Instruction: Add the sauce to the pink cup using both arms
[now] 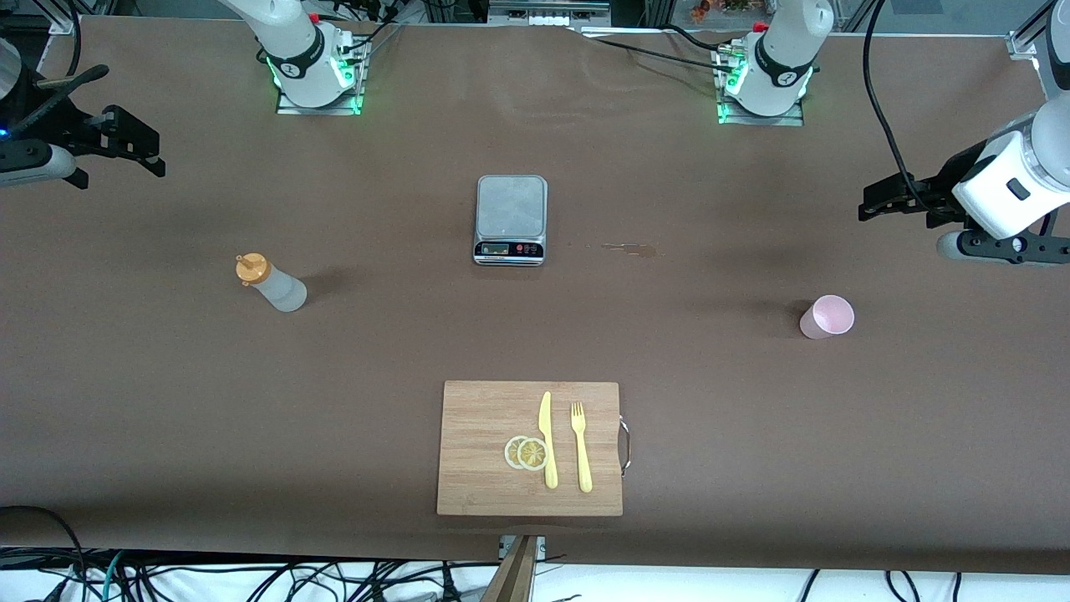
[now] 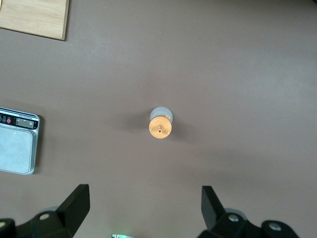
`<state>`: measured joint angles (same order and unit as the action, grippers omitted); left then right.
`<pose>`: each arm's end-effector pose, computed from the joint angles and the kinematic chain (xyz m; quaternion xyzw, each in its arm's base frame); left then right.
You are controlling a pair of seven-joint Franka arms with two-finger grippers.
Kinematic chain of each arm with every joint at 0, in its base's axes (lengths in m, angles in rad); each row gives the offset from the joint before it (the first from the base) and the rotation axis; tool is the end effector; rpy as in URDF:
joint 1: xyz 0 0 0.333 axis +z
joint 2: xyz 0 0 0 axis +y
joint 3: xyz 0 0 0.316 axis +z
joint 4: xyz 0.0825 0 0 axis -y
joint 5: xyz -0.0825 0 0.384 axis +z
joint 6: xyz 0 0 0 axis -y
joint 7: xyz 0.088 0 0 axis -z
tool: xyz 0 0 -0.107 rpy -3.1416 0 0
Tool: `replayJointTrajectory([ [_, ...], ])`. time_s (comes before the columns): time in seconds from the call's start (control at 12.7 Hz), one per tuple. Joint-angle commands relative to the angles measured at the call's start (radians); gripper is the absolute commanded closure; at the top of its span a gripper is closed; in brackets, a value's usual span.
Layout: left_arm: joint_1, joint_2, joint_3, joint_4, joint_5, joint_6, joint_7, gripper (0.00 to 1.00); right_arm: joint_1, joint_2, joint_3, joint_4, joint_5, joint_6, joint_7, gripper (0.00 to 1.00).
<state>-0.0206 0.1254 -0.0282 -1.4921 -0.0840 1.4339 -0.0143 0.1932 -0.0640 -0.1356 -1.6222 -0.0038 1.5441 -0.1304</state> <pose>0.5747 -0.0370 0.5799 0.9947 -0.0191 -0.0929 0.0408 0.5310 0.0278 0.6324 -0.9955 -0.0940 0.0072 0.0027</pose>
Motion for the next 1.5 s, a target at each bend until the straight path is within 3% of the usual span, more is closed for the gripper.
replayJointTrajectory([
  [0.0, 0.005, 0.016, -0.012, 0.032, 0.018, -0.012, -0.01, 0.0, -0.001, 0.003, -0.001, 0.016, -0.001, -0.015, -0.003, 0.0],
  [1.42, 0.004, 0.026, -0.012, 0.055, 0.018, -0.013, -0.01, 0.0, -0.001, 0.003, -0.001, 0.016, -0.001, -0.015, -0.006, 0.0],
])
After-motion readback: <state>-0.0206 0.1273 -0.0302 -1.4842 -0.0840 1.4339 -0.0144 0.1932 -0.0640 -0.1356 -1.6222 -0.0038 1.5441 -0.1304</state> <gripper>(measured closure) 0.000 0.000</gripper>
